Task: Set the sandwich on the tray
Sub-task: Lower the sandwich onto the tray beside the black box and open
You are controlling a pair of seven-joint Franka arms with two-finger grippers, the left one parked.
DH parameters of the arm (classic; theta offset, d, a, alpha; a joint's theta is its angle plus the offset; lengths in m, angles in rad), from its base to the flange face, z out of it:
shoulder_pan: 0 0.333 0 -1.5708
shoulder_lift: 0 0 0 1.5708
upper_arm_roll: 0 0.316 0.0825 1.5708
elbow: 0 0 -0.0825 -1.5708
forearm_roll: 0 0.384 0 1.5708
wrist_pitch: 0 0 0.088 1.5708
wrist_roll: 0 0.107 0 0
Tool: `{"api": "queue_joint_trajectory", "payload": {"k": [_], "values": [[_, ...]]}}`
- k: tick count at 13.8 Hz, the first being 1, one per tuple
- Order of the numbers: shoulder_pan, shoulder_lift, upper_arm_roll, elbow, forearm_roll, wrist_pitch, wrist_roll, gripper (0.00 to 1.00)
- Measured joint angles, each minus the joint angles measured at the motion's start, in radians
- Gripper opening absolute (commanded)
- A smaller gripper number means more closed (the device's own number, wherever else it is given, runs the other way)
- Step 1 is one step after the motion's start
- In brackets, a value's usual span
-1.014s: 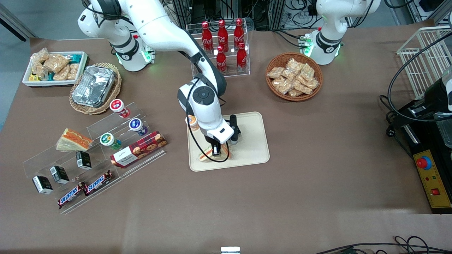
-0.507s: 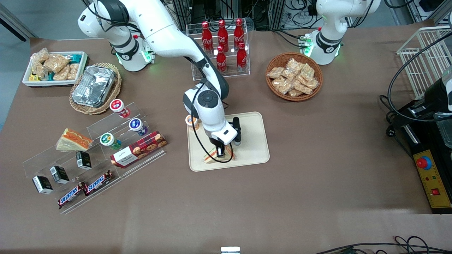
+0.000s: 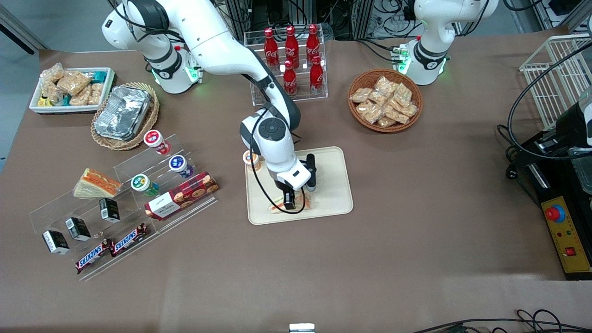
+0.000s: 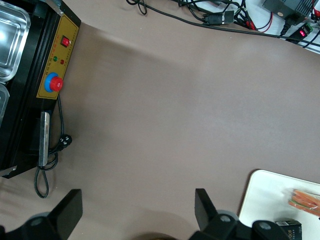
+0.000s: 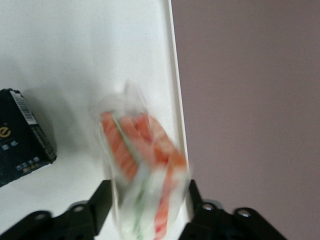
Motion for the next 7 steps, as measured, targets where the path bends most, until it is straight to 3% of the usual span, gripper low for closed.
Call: {"api": "queue_joint_trajectory", "payload": {"k": [7], "values": [[0.0, -0.012, 0.0, 0.012, 0.027, -0.004, 0.005, 1.0]]}}
